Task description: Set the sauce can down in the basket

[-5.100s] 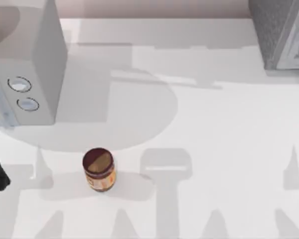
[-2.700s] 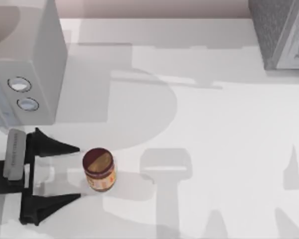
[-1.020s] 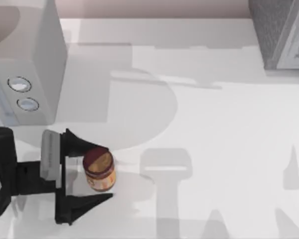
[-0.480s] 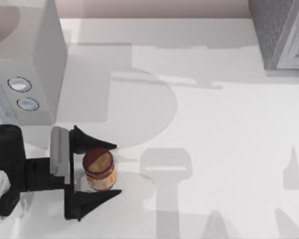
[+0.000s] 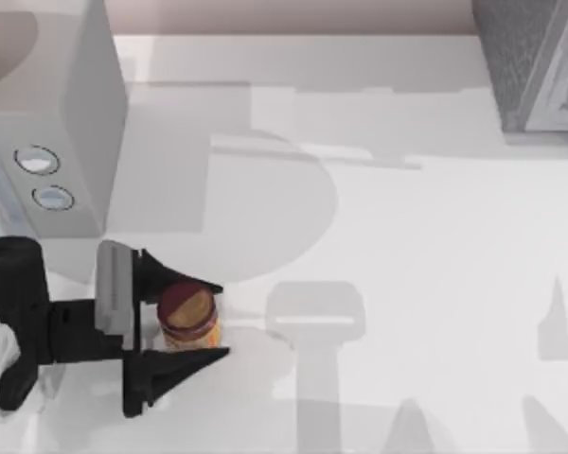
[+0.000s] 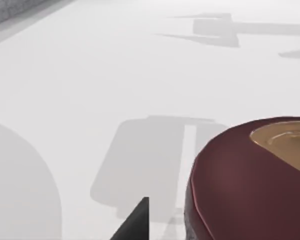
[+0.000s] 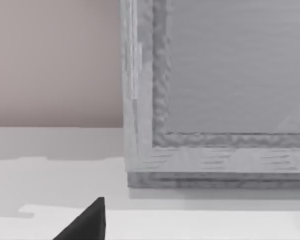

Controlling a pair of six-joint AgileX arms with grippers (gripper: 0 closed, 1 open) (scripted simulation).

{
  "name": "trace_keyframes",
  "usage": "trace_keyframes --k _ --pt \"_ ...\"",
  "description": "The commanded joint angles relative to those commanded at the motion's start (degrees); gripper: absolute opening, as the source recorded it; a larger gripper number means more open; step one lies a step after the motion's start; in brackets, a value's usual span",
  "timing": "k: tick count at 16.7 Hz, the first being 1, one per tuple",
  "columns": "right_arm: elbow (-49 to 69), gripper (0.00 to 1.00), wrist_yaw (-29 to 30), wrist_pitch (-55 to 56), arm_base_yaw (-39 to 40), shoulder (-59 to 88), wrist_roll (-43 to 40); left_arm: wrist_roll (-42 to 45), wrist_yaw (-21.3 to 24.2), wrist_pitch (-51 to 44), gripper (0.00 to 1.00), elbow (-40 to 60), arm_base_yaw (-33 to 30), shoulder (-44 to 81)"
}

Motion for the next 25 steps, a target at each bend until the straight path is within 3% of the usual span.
trace_keyframes --k 7,19,25 --pt "0.0 1.0 0.0 0.0 0.0 0.0 0.0 0.0 0.0 0.0 0.02 0.0 0.0 0.0" --pt "0.0 1.0 0.0 0.0 0.0 0.0 0.0 -0.19 -0.88 -1.53 0.0 0.21 -0.8 -1.44" --pt "0.0 1.0 0.0 0.0 0.0 0.0 0.0 -3.14 -11.6 -19.37 0.0 3.42 -11.46 -18.01"
